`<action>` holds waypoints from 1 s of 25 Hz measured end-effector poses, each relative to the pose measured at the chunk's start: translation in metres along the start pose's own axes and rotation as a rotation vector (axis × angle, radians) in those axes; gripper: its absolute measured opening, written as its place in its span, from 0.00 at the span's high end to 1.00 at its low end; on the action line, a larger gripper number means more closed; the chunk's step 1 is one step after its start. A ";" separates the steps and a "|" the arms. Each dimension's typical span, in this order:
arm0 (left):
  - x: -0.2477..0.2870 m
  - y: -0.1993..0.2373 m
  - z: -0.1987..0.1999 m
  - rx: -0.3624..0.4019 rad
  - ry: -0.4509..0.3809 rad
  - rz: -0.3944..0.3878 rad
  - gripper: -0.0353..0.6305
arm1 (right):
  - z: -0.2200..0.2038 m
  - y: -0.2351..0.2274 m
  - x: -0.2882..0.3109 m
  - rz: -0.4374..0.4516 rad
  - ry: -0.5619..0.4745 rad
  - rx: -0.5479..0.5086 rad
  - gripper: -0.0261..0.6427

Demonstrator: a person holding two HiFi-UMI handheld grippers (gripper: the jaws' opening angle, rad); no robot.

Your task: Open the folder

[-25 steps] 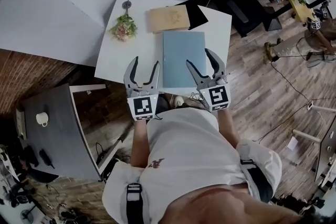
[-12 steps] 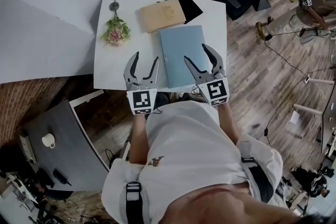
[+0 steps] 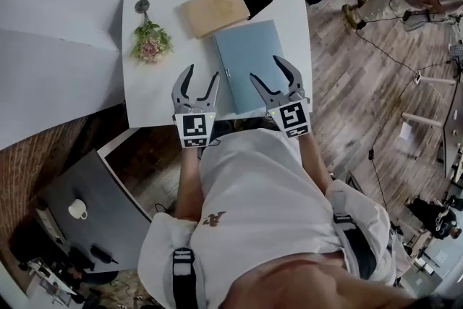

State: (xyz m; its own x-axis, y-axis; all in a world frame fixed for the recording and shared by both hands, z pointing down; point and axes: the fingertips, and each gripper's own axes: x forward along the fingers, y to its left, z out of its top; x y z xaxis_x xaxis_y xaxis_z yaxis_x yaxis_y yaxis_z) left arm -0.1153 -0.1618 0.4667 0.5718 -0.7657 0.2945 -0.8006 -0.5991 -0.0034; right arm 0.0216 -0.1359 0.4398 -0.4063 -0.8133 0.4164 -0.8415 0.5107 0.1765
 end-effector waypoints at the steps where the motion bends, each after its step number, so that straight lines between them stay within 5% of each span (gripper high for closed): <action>1: 0.002 0.001 -0.005 -0.005 0.010 -0.011 0.53 | -0.004 0.001 0.002 -0.004 0.012 -0.003 0.52; 16: 0.016 -0.016 -0.078 -0.092 0.140 -0.133 0.55 | -0.066 0.027 0.006 -0.030 0.210 -0.142 0.53; 25: 0.012 -0.029 -0.119 -0.119 0.226 -0.157 0.59 | -0.109 0.062 0.013 0.118 0.304 -0.210 0.56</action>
State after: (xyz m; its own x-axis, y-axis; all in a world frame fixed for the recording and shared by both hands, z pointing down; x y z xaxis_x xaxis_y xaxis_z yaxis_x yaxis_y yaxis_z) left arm -0.1066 -0.1264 0.5839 0.6469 -0.5861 0.4878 -0.7283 -0.6644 0.1675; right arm 0.0028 -0.0844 0.5533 -0.3449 -0.6421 0.6847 -0.6917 0.6669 0.2771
